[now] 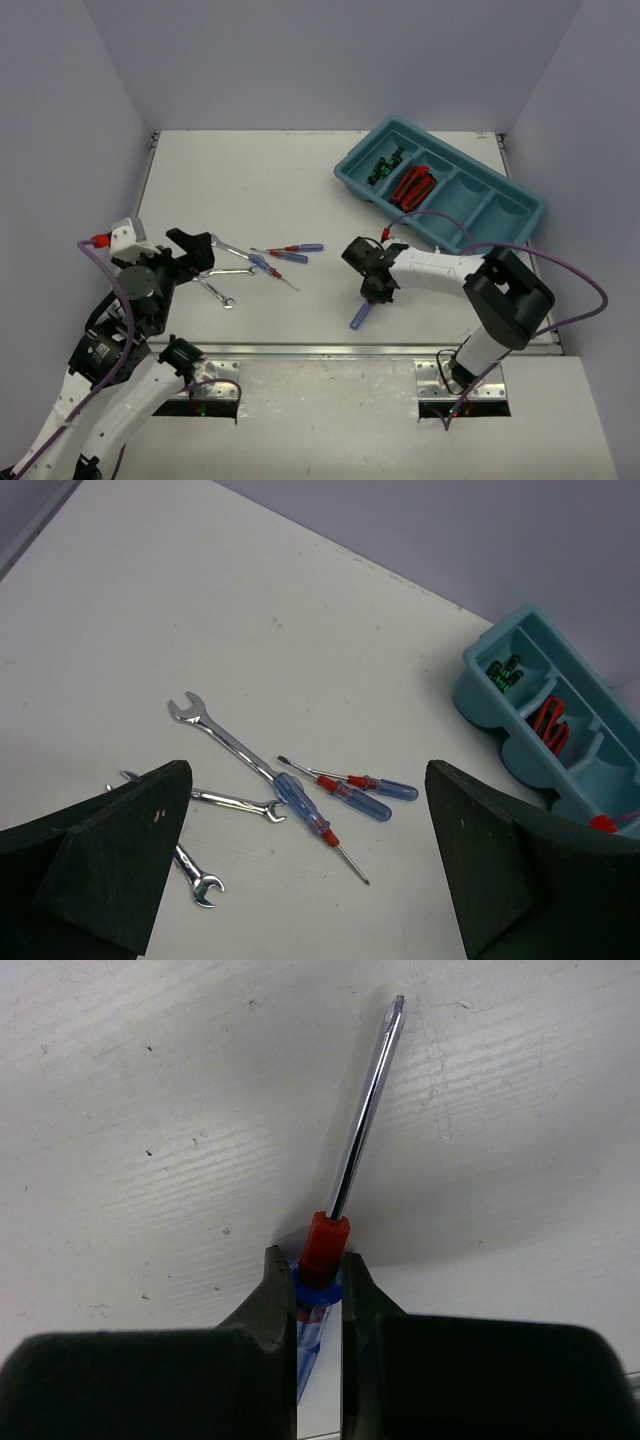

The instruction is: Sort the tools into containers

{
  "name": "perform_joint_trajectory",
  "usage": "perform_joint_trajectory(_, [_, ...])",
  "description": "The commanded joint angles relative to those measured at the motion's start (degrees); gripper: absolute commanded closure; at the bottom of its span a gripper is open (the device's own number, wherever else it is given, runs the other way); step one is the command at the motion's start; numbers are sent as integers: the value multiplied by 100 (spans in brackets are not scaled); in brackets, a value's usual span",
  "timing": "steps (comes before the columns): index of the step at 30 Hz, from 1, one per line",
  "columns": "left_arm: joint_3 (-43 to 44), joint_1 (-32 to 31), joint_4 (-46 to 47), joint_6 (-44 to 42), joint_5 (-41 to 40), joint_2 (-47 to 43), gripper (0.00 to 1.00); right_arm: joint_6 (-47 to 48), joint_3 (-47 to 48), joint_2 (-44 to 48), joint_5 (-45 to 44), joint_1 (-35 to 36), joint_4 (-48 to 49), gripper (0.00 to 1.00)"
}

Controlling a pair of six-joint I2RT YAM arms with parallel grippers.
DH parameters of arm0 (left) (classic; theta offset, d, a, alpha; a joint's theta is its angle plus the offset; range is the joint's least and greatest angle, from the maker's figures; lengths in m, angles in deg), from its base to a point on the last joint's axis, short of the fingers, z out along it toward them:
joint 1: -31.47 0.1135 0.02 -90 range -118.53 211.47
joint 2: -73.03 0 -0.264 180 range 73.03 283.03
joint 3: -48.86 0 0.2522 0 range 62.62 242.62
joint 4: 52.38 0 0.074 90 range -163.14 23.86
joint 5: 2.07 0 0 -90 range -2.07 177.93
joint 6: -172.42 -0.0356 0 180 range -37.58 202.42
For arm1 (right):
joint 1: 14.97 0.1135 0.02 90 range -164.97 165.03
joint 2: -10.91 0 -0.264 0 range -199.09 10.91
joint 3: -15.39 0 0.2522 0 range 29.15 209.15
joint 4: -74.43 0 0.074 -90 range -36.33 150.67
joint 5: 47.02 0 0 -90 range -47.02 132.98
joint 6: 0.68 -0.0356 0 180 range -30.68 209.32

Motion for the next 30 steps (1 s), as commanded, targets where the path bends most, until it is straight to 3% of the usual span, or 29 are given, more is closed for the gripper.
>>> perform_joint_trajectory(1, [-12,10,238,-101,45,-66,0,-33,-373,122,180,29,555,100])
perform_joint_trajectory(17, [5,4,220,-81,-10,-75,0,930,597,1301,-340,-138,67,100])
perform_joint_trajectory(19, [3,1,220,-81,-10,-47,0,1201,763,1423,-314,-443,51,100])
perform_joint_trajectory(24, [-2,8,220,-81,-1,-36,0,2457,1768,1422,100,-2042,-164,100])
perform_joint_trajectory(30, [5,10,220,-81,-19,-36,0,3389,3284,287,-408,-3396,-749,100])
